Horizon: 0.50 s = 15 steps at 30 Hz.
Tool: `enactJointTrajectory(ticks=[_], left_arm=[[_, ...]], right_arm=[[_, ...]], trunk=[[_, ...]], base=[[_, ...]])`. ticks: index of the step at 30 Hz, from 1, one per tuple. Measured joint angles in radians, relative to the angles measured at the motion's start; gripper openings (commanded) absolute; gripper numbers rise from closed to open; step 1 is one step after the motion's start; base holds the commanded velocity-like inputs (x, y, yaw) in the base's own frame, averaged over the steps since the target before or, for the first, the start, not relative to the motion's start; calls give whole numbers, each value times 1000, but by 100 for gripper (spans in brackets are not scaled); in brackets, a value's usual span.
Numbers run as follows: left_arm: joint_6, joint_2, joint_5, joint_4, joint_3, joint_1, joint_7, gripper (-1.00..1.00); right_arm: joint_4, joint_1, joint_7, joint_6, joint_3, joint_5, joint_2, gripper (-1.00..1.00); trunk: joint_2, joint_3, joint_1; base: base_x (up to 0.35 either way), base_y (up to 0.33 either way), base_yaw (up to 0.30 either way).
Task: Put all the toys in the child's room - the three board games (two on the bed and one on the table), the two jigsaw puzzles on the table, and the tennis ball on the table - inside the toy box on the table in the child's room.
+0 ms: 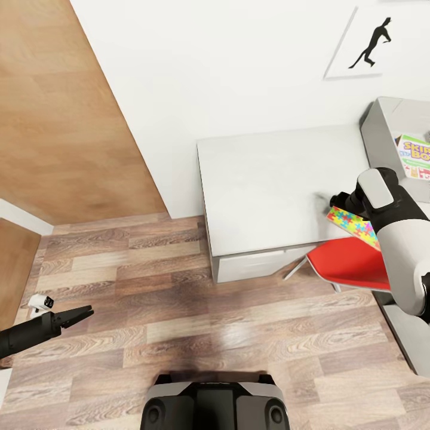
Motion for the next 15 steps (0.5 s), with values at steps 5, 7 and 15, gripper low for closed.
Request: enactJointTrajectory(ticks=[5,7,15], left_arm=[[0,0,0,0,0,0,0,100],[0,0,0,0,0,0,0,100],[0,0,0,0,0,0,0,100]], right_arm=[[0,0,0,0,0,0,0,100],[0,0,0,0,0,0,-1,100],[0,0,-1,0,0,0,-1,100]], trunk=[[0,0,0],[0,0,0],[0,0,0]], base=[[-11,0,0],[-3,0,0],[-1,0,0]])
